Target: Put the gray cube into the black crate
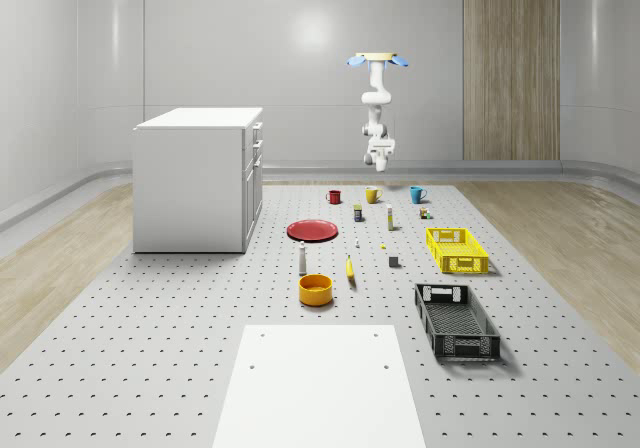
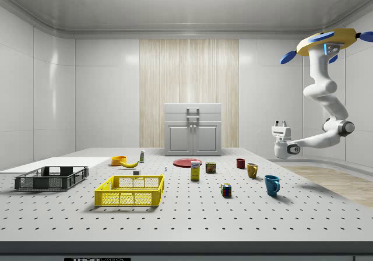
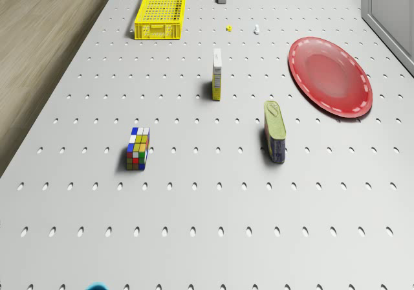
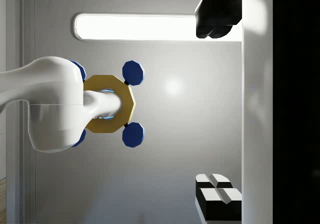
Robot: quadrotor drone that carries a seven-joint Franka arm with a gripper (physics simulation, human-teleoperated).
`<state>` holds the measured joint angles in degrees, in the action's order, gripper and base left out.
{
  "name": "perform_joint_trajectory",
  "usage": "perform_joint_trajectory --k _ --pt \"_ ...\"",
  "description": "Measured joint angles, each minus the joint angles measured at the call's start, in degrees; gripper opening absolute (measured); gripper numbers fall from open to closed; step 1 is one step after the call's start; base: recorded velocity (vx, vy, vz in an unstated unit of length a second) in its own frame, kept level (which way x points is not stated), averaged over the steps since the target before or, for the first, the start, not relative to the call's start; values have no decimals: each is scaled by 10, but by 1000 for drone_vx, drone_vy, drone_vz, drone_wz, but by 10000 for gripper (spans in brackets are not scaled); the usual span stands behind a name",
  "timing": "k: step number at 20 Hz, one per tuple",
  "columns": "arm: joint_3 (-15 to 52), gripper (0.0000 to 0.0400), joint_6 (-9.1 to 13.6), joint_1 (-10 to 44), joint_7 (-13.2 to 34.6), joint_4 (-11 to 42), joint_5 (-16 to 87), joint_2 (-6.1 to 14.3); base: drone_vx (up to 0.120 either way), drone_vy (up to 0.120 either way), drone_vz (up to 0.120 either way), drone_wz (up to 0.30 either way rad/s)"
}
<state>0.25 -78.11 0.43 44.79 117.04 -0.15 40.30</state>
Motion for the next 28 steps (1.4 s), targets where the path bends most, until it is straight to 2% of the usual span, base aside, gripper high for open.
perform_joint_trajectory --k 28 --pt "14 400 -12 5 2 7 18 8 120 0 0 0"
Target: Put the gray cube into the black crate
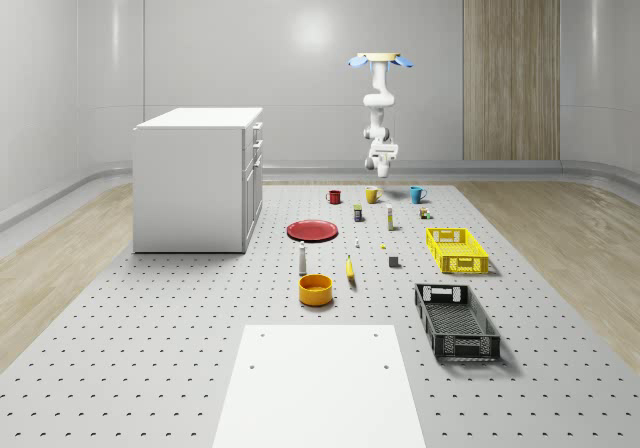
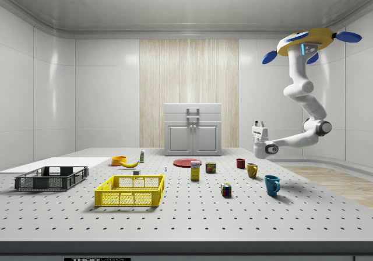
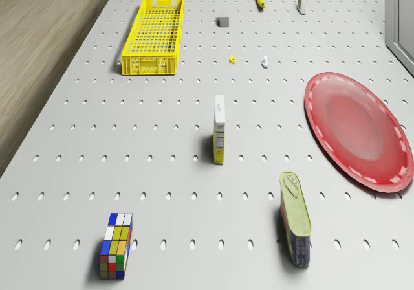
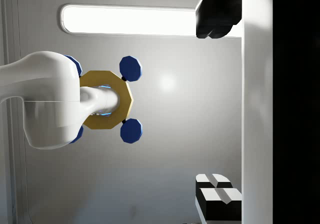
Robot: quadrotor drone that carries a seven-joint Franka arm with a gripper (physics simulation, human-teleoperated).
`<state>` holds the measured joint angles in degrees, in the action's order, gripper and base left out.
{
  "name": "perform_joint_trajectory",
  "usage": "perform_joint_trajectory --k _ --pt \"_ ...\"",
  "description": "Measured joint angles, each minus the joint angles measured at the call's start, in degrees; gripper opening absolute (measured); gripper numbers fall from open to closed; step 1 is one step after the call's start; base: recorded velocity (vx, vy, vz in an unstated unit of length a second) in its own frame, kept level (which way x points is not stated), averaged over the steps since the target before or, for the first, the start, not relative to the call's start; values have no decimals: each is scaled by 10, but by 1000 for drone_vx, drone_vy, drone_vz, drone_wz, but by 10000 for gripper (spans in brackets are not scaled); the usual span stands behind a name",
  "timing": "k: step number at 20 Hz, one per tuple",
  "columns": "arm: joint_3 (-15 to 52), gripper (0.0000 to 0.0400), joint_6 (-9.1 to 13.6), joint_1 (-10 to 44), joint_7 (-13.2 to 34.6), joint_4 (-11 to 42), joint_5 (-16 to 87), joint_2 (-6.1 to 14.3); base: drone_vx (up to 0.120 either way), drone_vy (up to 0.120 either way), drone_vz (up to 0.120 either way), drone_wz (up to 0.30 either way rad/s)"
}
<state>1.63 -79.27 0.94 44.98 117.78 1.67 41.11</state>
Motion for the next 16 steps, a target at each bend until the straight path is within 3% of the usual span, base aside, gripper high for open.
perform_joint_trajectory --k 9,16 --pt "48 400 -5 15 9 7 67 4 120 0 0 0" --pt "175 400 -14 56 36 52 250 15 120 0 0 0"
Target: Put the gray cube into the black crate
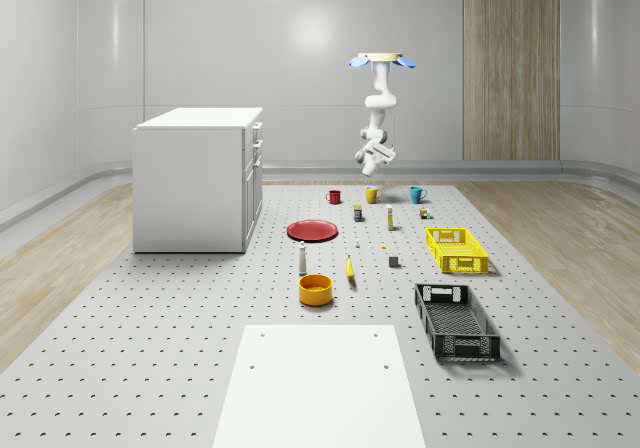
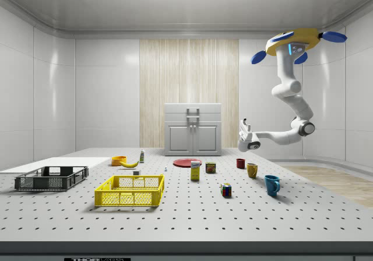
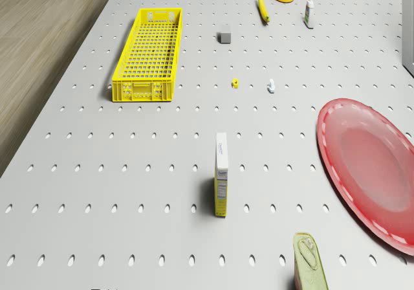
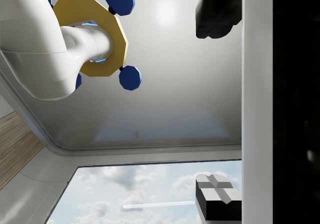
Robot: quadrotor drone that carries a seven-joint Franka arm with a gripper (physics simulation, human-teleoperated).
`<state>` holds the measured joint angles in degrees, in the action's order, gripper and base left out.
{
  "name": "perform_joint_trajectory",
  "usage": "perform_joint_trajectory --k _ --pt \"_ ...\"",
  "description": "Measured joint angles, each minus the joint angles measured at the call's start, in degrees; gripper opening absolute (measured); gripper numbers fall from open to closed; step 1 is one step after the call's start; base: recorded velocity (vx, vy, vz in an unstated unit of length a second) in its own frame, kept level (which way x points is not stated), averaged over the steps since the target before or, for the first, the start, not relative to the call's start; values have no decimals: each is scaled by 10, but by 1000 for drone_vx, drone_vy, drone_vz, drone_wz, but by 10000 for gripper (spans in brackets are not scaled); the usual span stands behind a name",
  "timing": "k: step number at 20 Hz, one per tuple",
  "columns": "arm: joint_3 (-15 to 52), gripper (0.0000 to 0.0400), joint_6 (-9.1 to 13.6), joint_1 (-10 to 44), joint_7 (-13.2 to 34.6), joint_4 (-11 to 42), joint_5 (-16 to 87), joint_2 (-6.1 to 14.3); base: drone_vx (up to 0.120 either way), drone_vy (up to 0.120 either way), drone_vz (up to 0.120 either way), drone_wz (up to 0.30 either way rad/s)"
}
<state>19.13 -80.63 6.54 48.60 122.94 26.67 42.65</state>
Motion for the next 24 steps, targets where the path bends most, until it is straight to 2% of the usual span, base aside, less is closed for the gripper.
perform_joint_trajectory --k 3,7,9,12,15,18,21,24 --pt "97 400 -7 36 29 63 149 14 120 0 0 0" --pt "243 400 -10 111 100 203 403 45 120 0 0 0" --pt "307 400 2 163 150 275 529 62 120 0 0 0" --pt "384 400 37 256 226 355 681 85 120 0 0 0" --pt "437 400 77 344 289 397 777 107 120 0 0 0" --pt "472 400 109 411 334 417 829 127 120 0 0 0" --pt "494 400 128 457 364 425 854 143 120 0 -93 0" --pt "508 400 136 486 384 428 866 158 120 0 -120 0"
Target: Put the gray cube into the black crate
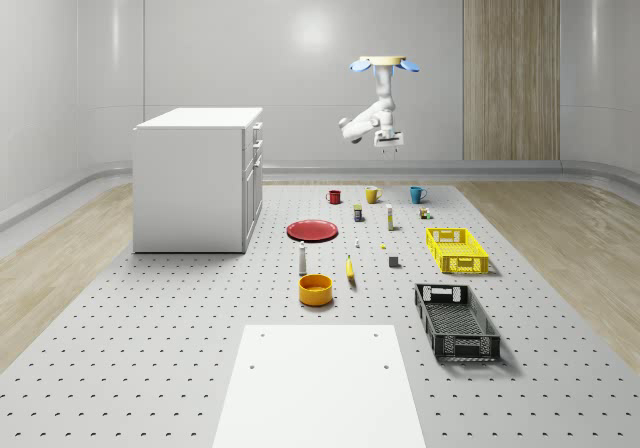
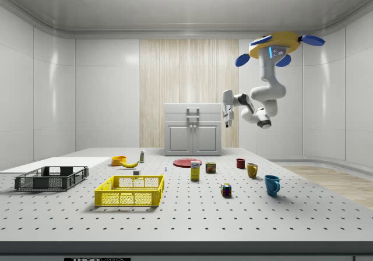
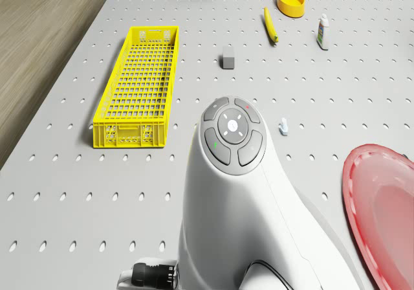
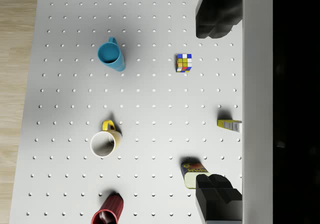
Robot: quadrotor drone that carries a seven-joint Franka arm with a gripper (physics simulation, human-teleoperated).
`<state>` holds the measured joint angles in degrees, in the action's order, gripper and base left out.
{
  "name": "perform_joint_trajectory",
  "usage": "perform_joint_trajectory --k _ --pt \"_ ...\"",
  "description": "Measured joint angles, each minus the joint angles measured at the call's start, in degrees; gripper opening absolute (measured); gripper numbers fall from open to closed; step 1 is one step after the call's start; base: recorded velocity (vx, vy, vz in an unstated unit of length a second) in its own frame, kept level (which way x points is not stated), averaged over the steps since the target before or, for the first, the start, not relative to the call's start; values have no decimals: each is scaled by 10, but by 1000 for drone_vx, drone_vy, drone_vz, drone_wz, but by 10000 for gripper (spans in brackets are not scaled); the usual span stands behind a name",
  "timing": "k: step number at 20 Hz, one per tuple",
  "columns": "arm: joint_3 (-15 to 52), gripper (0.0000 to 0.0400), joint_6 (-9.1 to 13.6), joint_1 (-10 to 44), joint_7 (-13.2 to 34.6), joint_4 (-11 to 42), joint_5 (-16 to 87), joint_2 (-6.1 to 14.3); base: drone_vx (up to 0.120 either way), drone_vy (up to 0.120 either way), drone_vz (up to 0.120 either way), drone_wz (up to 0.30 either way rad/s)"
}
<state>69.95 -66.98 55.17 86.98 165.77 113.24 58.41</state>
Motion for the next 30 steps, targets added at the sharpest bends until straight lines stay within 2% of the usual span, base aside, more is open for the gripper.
perform_joint_trajectory --k 2,9,30 --pt "7 400 2 14 9 1 3 8 120 0 -120 0" --pt "23 400 -5 41 29 1 1 34 120 0 0 0" --pt "46 400 -56 70 55 -3 -30 97 120 0 0 0"
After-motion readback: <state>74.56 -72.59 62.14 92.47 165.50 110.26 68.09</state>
